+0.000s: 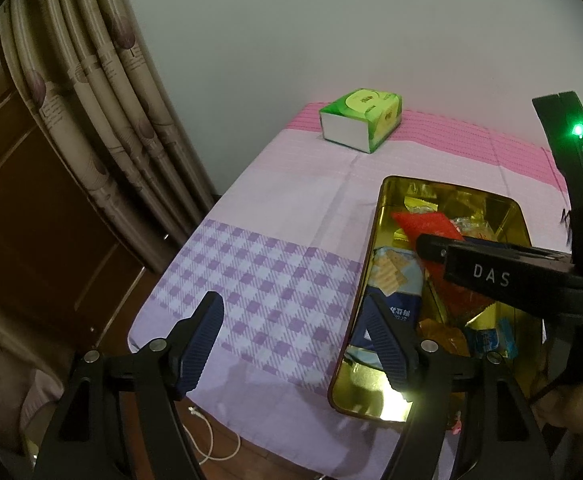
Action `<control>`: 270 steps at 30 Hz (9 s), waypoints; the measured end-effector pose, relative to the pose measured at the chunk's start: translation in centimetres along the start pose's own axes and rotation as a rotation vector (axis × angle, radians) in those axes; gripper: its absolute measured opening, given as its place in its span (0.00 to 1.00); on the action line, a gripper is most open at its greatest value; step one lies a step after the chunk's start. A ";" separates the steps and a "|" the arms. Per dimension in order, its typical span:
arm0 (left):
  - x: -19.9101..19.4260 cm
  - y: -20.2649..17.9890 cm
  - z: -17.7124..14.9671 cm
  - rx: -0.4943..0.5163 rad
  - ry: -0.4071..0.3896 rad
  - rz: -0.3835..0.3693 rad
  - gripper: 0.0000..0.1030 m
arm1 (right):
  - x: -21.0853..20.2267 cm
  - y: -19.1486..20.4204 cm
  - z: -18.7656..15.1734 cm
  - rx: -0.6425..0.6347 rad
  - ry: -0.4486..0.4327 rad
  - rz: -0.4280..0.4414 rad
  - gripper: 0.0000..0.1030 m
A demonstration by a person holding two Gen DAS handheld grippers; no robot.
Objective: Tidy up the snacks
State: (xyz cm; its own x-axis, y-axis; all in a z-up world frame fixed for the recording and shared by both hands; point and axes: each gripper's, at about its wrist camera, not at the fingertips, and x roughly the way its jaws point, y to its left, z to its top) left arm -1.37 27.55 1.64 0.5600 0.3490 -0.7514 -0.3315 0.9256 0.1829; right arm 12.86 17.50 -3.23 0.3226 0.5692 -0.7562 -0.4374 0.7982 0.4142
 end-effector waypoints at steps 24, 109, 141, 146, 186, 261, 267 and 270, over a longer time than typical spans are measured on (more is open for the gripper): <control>-0.5 -1.4 -0.3 0.065 -0.030 0.028 0.76 | -11.6 -4.5 -5.5 -0.043 -0.228 -0.061 0.65; -5.1 -21.3 2.2 0.354 0.160 -0.694 0.23 | -11.5 -26.8 0.0 -0.363 -0.049 -0.311 0.87; -1.5 -9.0 0.4 0.176 0.120 -0.558 0.23 | -18.9 -14.5 -15.8 -0.010 -0.231 -0.158 0.36; -0.2 -10.2 0.9 0.212 0.114 -0.545 0.23 | -19.6 -14.3 -16.5 -0.006 -0.236 -0.162 0.36; 5.8 -13.9 2.3 0.296 0.126 -0.470 0.24 | -20.0 -12.6 -15.0 -0.024 -0.240 -0.168 0.36; 0.5 -1.2 0.4 0.058 -0.005 -0.165 0.69 | -5.9 -2.7 -2.0 -0.058 -0.092 0.075 0.37; 0.9 -1.0 0.4 0.052 0.013 -0.160 0.70 | -3.7 -2.8 -1.0 -0.037 -0.074 0.060 0.37; 1.1 -1.0 0.4 0.055 0.019 -0.152 0.70 | -3.0 -2.8 -0.7 -0.033 -0.068 0.053 0.37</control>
State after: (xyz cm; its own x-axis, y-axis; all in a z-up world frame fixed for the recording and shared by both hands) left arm -0.14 27.11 0.89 0.5861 0.2020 -0.7847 -0.2017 0.9743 0.1002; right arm 12.55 13.39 -2.45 0.3538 0.6237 -0.6970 -0.4823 0.7601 0.4354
